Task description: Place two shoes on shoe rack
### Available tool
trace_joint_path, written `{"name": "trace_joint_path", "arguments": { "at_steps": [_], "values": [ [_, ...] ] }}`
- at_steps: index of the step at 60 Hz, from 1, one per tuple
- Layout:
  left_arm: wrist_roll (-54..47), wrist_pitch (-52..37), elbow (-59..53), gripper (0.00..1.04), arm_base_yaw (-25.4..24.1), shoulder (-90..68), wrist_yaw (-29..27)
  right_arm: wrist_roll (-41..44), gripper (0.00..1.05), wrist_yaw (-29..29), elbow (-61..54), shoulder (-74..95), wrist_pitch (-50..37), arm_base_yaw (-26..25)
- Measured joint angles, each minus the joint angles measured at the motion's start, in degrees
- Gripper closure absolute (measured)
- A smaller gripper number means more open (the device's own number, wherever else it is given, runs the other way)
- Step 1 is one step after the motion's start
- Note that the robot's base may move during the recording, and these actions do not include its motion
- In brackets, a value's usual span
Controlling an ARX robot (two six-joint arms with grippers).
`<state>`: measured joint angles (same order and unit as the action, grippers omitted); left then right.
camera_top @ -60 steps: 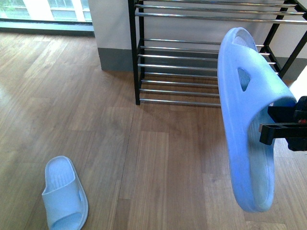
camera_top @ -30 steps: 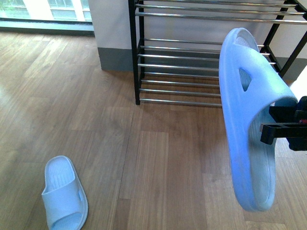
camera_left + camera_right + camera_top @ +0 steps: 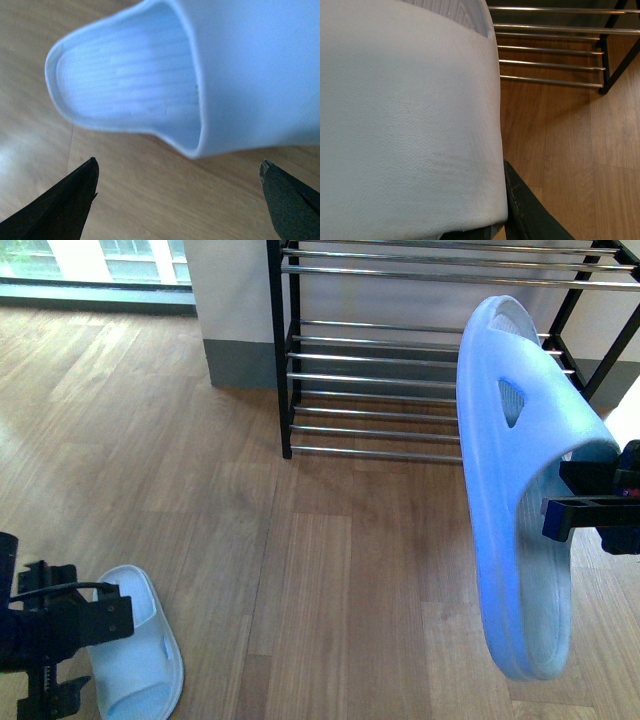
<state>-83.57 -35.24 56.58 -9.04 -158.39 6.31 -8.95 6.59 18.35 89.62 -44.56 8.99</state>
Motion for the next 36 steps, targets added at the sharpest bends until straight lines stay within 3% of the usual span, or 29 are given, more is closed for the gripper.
{"name": "trace_joint_path", "arguments": {
  "at_steps": [12,24,36],
  "values": [
    [-9.20,2.29,5.01,0.09,3.08,-4.52,1.20,0.00,1.03,0.00,0.00,0.00,0.00,0.02],
    [-11.15,6.86,8.39,0.10,4.94,-5.75,0.59,0.00,1.03,0.00,0.00,0.00,0.00,0.02],
    [-9.88,11.50,10.05,0.35,6.12,-6.10,-1.14,0.00,1.03,0.00,0.00,0.00,0.00,0.02]
  ]
}}
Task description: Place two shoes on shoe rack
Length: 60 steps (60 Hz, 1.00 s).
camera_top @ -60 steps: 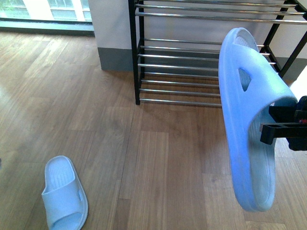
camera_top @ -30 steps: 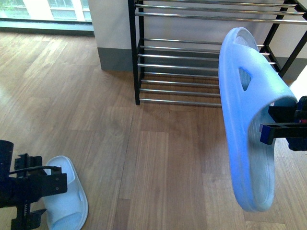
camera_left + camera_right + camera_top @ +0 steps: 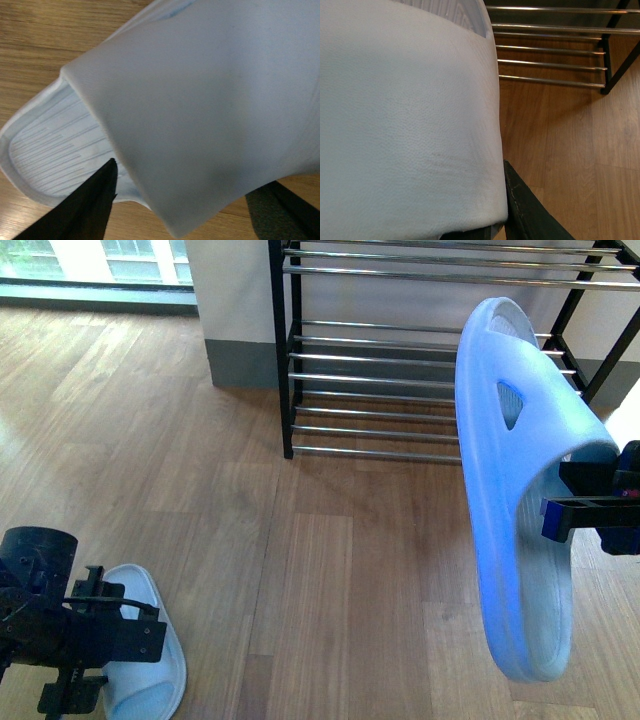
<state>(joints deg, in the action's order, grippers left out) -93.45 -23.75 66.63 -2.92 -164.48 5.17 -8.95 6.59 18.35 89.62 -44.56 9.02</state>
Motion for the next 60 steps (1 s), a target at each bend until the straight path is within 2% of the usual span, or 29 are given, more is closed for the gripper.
{"name": "trace_joint_path", "arguments": {
  "at_steps": [10,19,37,48,60],
  "values": [
    [1.68,2.82,0.33,0.56,0.07,0.00,-0.94,0.00,1.03,0.00,0.00,0.00,0.00,-0.02],
    [5.16,1.97,0.02,0.74,-0.13,-0.07,-1.16,0.00,1.03,0.00,0.00,0.00,0.00,0.00],
    [18.82,-3.65,-3.17,1.01,-3.58,1.79,-0.02,0.00,1.03,0.00,0.00,0.00,0.00,0.00],
    [27.76,-10.51,-7.34,1.03,-5.92,5.49,-1.25,0.00,1.03,0.00,0.00,0.00,0.00,-0.02],
    [42.58,-22.25,-15.08,1.03,-7.48,11.91,-4.35,0.00,1.03,0.00,0.00,0.00,0.00,-0.02]
  ]
}}
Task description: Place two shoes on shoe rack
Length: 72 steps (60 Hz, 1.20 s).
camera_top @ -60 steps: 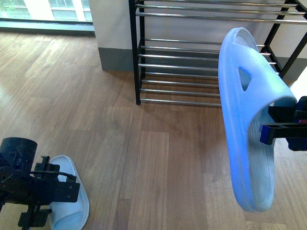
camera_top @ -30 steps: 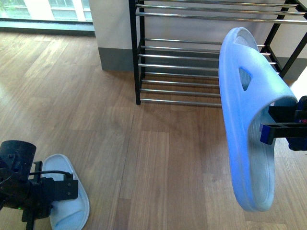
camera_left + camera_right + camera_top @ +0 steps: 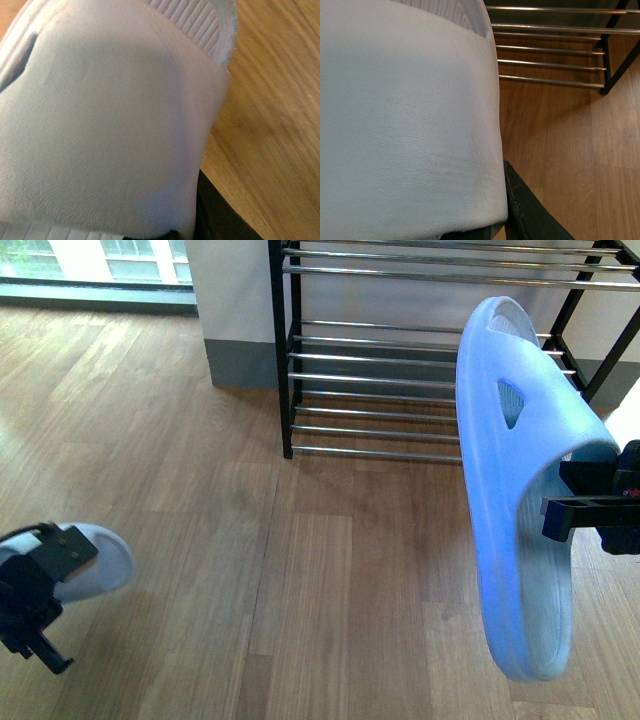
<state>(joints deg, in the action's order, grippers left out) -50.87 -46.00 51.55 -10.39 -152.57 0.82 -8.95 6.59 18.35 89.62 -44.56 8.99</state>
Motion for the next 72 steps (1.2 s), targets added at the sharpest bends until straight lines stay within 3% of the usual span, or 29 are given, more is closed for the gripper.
{"name": "trace_joint_path", "arguments": {
  "at_steps": [22,35,45,64,72],
  "values": [
    [27.98,-21.53,-23.78,1.03,0.02,17.18,-5.18,0.00,1.03,0.00,0.00,0.00,0.00,0.02],
    [36.76,-25.20,-37.16,1.03,-0.35,32.65,-8.50,0.00,1.03,0.00,0.00,0.00,0.00,0.02],
    [40.61,-15.43,-45.44,1.03,-0.57,52.41,-12.44,0.00,1.03,0.00,0.00,0.00,0.00,0.02],
    [44.65,24.24,-45.79,1.03,4.28,105.46,-21.97,0.00,1.03,0.00,0.00,0.00,0.00,0.02],
    [44.70,30.56,-45.70,1.03,7.85,116.21,-26.49,0.00,1.03,0.00,0.00,0.00,0.00,0.02]
  ]
}}
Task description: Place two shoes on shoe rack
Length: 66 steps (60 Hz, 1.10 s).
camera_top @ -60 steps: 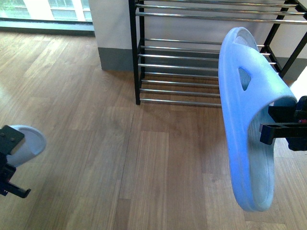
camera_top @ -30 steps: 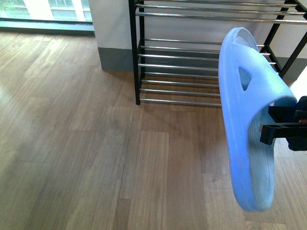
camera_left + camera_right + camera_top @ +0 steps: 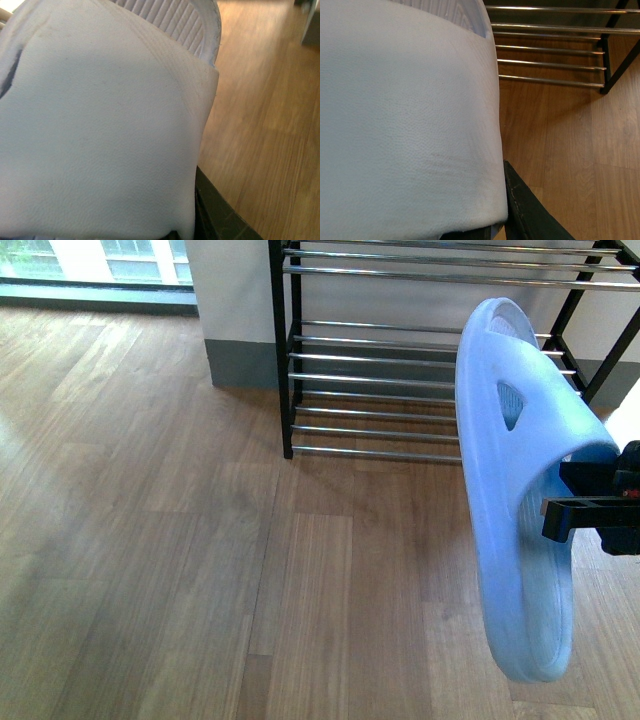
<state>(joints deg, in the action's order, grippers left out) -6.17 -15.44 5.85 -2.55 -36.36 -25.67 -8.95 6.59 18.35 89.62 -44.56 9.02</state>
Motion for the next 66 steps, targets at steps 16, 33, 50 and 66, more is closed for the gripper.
{"name": "trace_joint_path", "arguments": {
  "at_steps": [16,33,50,66],
  "values": [
    [0.04,0.59,0.00,1.03,1.38,1.97,-0.20,0.00,1.03,0.00,0.00,0.00,0.00,0.00],
    [0.04,0.59,0.00,1.03,1.38,1.97,-0.26,0.00,1.03,0.00,0.00,0.00,0.00,0.00],
    [0.04,0.59,0.00,1.03,1.38,1.97,-0.26,0.00,1.03,0.00,0.00,0.00,0.00,0.00],
    [0.04,0.59,0.00,1.03,1.38,1.97,-0.28,0.00,1.03,-0.02,0.00,0.00,0.00,0.00]
  ]
}}
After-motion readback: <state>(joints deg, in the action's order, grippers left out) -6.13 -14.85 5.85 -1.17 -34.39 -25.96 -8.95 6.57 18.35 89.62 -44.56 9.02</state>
